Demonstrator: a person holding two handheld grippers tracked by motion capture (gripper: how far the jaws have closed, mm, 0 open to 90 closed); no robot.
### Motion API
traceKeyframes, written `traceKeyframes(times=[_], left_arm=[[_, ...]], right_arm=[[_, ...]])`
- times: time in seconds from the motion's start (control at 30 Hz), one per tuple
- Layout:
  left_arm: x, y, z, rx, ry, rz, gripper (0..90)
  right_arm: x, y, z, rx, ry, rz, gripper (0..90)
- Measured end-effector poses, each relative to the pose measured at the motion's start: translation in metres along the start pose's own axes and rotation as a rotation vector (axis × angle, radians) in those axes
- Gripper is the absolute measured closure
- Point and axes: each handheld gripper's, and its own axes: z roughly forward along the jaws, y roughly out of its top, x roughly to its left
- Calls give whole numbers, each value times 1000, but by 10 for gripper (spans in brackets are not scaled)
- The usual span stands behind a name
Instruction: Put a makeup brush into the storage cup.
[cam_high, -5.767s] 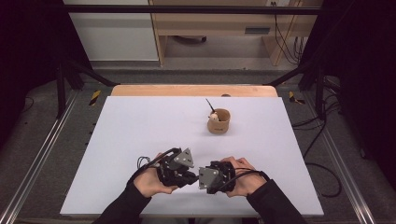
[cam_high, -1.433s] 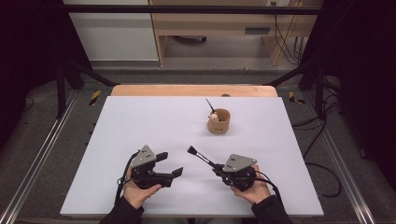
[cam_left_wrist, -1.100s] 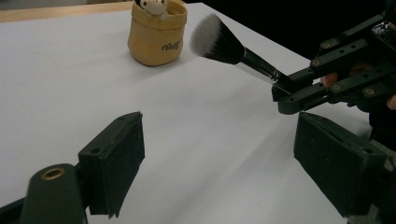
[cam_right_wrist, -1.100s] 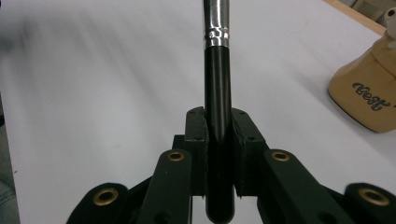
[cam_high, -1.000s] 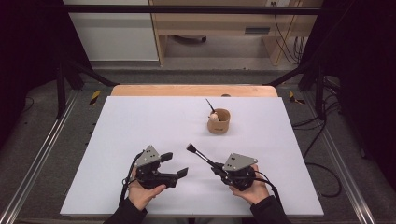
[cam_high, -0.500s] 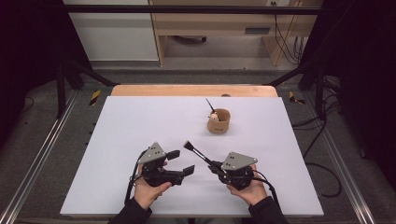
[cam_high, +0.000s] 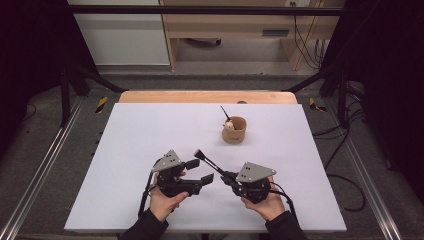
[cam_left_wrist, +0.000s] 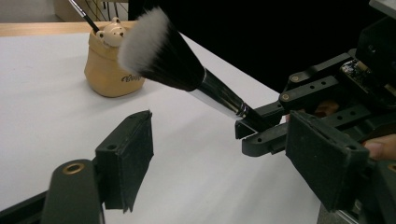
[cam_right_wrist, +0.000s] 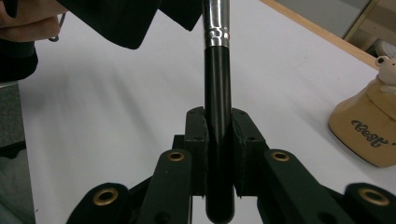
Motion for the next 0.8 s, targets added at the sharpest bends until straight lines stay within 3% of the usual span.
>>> traceKeyframes(times=[0.8], left_arm=[[3, 4, 1, -14, -62, -47, 505]], right_arm=[[7, 4, 3, -18, 34, -20, 793]])
